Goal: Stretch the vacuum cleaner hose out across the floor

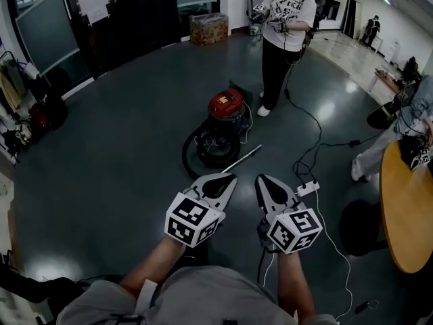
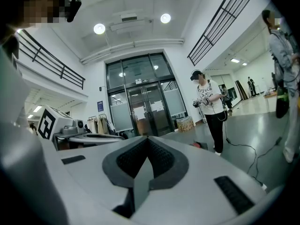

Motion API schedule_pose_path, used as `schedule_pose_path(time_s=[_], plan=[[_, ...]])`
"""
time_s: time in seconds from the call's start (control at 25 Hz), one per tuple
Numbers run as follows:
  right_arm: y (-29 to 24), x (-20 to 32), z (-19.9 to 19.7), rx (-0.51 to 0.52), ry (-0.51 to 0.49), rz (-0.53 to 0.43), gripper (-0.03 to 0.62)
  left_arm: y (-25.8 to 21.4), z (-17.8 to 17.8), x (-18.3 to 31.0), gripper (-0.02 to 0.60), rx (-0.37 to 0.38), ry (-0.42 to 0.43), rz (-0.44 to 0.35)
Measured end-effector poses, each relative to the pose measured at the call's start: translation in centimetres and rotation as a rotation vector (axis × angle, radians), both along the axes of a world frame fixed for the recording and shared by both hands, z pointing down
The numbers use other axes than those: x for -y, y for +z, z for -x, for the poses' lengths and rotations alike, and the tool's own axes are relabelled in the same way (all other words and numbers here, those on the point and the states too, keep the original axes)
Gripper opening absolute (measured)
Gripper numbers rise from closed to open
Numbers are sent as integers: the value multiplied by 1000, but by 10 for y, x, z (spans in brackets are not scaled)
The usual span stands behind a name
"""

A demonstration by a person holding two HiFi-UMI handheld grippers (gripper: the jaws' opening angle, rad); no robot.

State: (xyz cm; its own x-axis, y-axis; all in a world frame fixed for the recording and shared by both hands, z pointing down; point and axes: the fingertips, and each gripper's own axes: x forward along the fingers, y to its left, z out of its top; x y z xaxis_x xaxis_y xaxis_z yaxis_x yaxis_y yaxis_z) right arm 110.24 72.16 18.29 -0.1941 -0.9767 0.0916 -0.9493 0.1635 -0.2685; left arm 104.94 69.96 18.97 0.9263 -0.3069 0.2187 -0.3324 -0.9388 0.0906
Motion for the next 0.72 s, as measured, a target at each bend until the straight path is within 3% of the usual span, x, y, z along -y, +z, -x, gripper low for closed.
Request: schedule_pose_path(time_s=[0.72], plan=[[23,213,-14,-60,59,131,5,24,-17,224,8,-31,62,117]])
